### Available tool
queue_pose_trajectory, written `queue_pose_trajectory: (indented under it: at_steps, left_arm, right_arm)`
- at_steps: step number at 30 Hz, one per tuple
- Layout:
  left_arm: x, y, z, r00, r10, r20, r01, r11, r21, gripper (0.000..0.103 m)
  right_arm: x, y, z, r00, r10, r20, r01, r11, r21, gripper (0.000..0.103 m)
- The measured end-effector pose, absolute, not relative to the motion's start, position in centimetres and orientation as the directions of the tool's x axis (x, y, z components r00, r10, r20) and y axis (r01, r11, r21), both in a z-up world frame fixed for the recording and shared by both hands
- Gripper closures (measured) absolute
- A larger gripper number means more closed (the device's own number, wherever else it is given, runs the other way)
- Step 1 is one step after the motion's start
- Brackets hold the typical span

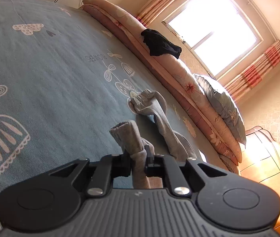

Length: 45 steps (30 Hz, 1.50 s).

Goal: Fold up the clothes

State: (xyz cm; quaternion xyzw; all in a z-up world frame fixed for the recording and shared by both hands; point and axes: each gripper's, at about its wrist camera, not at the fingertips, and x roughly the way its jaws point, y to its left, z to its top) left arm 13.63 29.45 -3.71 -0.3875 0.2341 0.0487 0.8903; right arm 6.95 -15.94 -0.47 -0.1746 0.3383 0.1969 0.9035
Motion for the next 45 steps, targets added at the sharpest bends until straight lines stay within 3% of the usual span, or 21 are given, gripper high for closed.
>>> queue_pose_trajectory:
  at_steps: [21,31,38,40,45]
  left_arm:
    - [13.7,34.0,1.1,0.911,0.137,-0.39,-0.362,0.718,-0.595,0.093]
    - [11.6,35.9,-7.3,0.737,0.187,-0.65,-0.59,0.646,-0.484,0.093]
    - [11.4,36.2,-10.7,0.66,0.182,-0.729,-0.642,0.64,-0.421,0.092]
    - [11.5,36.1,-10.8,0.647,0.183,-0.74,-0.646,0.647,-0.405,0.088]
    - [11.1,35.6,-10.5,0.613,0.218,-0.76,-0.659,0.671,-0.339,0.069]
  right_arm:
    - [7.5,-17.5,-1.7,0.688,0.148,-0.711,-0.41,0.887,-0.212,0.047]
    - [7.7,-21.2,-3.0,0.658,0.097,-0.747,-0.315,0.936,-0.156,0.044]
    - [7.8,-25.7,-2.6,0.671,0.03,-0.741,-0.164,0.98,-0.109,0.042]
    - [7.7,-27.0,-2.5,0.678,-0.002,-0.735,-0.117,0.987,-0.11,0.041]
    - [7.6,-29.9,-2.3,0.681,-0.064,-0.729,-0.015,0.995,-0.101,0.039]
